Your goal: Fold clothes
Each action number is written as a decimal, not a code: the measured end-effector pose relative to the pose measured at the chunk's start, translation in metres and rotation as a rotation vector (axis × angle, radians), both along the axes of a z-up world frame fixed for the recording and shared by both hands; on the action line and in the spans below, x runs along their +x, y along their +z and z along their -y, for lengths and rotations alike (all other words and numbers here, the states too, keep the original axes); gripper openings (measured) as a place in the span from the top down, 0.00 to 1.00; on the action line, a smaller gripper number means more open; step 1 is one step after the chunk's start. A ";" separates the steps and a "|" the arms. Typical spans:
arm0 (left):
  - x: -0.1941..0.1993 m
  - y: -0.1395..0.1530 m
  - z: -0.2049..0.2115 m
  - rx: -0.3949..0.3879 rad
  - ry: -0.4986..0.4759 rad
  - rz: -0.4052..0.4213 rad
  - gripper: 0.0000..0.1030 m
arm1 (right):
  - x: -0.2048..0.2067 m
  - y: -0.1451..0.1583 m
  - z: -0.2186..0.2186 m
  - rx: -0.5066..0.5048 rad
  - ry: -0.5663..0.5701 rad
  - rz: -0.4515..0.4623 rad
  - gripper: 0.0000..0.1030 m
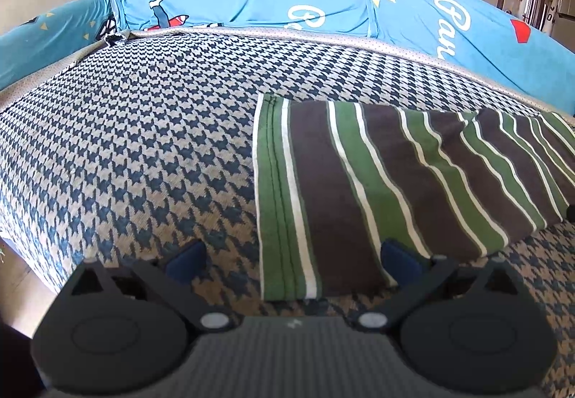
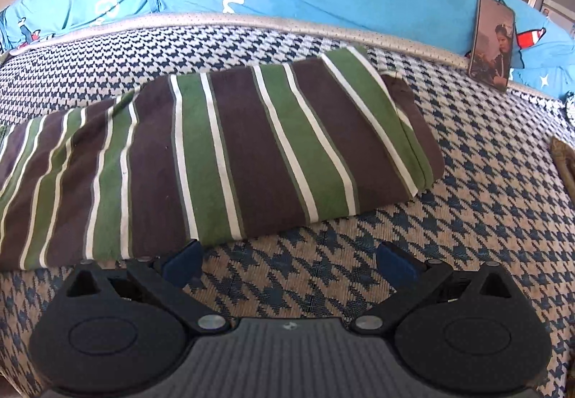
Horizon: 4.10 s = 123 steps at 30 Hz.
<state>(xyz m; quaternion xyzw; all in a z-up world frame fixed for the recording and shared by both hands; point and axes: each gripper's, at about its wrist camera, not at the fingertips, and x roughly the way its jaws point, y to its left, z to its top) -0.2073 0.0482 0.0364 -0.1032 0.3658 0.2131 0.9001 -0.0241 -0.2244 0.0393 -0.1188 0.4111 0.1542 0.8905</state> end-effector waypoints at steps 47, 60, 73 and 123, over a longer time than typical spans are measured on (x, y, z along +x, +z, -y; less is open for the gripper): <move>0.225 0.031 0.001 -0.013 -0.445 -0.119 0.00 | 0.032 0.006 -0.068 0.018 0.145 -0.082 0.00; 0.223 0.029 0.000 0.053 -0.476 -0.129 0.00 | 0.031 0.004 -0.070 0.000 0.144 -0.078 0.00; 0.218 0.023 0.003 0.006 -0.520 -0.145 0.00 | 0.030 0.004 -0.069 -0.005 0.148 -0.077 0.00; 0.250 0.030 -0.006 -0.131 -0.478 -0.126 0.00 | 0.031 0.004 -0.069 -0.008 0.153 -0.062 0.00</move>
